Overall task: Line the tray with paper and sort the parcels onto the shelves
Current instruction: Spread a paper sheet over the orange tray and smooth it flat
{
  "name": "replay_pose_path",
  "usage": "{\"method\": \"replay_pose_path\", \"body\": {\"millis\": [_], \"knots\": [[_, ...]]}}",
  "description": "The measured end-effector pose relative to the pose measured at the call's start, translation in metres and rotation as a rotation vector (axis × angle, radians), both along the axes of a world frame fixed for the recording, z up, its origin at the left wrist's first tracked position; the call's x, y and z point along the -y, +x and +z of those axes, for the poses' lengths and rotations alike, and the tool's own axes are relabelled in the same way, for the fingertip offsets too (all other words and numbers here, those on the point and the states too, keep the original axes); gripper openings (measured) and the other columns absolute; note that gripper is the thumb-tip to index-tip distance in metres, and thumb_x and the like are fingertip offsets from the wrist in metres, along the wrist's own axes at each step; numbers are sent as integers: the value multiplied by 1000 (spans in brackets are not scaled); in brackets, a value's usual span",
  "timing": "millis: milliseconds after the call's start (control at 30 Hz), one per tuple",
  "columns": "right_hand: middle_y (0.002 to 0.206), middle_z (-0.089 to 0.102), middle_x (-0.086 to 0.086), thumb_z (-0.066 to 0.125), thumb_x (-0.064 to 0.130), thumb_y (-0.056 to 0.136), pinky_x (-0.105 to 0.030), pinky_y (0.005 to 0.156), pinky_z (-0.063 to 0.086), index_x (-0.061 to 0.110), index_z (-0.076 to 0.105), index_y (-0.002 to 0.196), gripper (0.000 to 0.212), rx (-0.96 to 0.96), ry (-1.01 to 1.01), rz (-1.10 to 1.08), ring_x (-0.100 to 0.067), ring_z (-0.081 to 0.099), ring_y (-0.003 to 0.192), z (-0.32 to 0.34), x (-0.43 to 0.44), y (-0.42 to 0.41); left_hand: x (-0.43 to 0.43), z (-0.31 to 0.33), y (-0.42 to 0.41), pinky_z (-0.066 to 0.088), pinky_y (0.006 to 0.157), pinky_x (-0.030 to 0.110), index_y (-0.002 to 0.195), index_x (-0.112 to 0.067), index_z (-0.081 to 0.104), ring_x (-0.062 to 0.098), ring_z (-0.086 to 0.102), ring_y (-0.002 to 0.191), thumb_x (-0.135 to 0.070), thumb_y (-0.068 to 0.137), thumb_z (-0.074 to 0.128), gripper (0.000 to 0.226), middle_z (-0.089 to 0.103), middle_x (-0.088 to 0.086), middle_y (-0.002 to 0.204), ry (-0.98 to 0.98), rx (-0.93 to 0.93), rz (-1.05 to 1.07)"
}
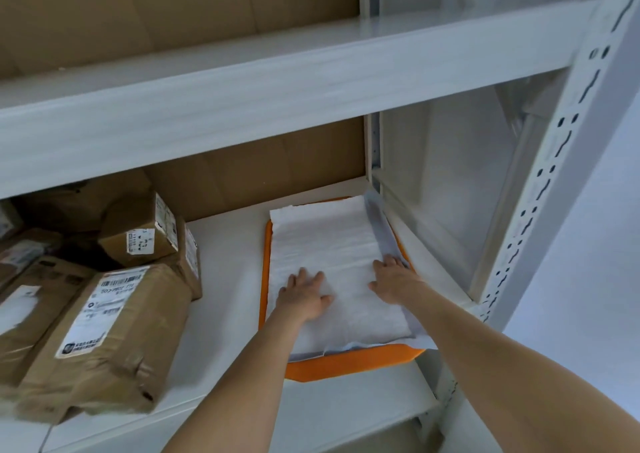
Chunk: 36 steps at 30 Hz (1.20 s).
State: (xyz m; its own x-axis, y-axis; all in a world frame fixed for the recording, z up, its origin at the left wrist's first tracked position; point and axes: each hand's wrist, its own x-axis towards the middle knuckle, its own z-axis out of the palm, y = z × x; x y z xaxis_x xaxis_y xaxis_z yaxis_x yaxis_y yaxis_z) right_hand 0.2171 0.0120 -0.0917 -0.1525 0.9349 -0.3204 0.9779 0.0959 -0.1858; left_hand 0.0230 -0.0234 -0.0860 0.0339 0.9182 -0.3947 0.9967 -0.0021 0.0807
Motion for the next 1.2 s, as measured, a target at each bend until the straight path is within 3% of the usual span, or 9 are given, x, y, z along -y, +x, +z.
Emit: {"method": "replay_pose_path", "body": {"millis": [167, 300, 600, 733, 867, 1000, 1133, 1200], "knots": [[160, 7, -11, 41, 43, 99, -43, 119, 17, 16, 20, 151, 62, 27, 35, 48, -30, 8, 148, 3, 1, -11, 5, -1, -11, 13, 116, 50, 152, -27, -3, 34, -6, 146, -54, 97, 32, 71, -13, 11, 159, 8, -8, 42], [162, -6, -9, 35, 47, 101, -47, 118, 13, 21, 10, 154, 64, 52, -6, 118, -30, -4, 149, -4, 7, -26, 5, -6, -13, 16, 115, 52, 151, -27, 2, 37, -3, 146, -55, 96, 33, 69, -9, 12, 159, -5, -40, 29], [162, -14, -6, 36, 54, 99, -48, 119, 10, 25, 1, 155, 73, 92, -60, 155, -30, -9, 149, 1, 3, -35, -1, -4, -11, 19, 114, 52, 152, -28, 0, 37, -2, 146, -58, 95, 35, 73, -10, 12, 159, -3, -53, 22], [162, -1, -7, 37, 54, 98, -49, 117, 19, 21, 10, 155, 71, 135, -44, 139, -33, 3, 148, 5, 2, -27, -3, 3, -13, 30, 110, 50, 151, -27, 9, 39, 15, 143, -57, 93, 41, 73, 3, 17, 158, -42, -53, 39], [155, 22, -11, 42, 50, 98, -47, 114, 29, 17, 28, 149, 62, 102, 81, 137, -34, 20, 143, 13, 8, -24, -3, 16, -4, 39, 103, 38, 149, -21, 23, 32, 35, 134, -49, 92, 48, 69, 19, 14, 154, -40, -73, -24], [151, 25, -9, 53, 39, 96, -43, 105, 37, 20, 30, 146, 59, 49, 184, -16, -32, 28, 139, 27, 13, -18, 1, 25, 13, 34, 109, 41, 149, -24, 26, 29, 27, 140, -44, 94, 46, 61, 17, 10, 157, 22, -47, -100], [138, 37, -10, 59, 28, 91, -37, 90, 44, 18, 33, 141, 57, 91, 148, -229, -30, 45, 124, 36, 17, 1, 7, 29, 2, 28, 112, 46, 151, -20, 14, 33, 13, 144, -34, 96, 48, 67, 6, 15, 158, 142, -84, 207], [131, 46, -8, 59, 24, 90, -35, 81, 44, 18, 38, 140, 55, 79, 89, -319, -27, 53, 117, 35, 19, 10, 10, 30, -9, 36, 108, 45, 150, -17, 17, 34, 25, 140, -31, 94, 52, 67, 13, 17, 155, 145, -59, 435]]}}
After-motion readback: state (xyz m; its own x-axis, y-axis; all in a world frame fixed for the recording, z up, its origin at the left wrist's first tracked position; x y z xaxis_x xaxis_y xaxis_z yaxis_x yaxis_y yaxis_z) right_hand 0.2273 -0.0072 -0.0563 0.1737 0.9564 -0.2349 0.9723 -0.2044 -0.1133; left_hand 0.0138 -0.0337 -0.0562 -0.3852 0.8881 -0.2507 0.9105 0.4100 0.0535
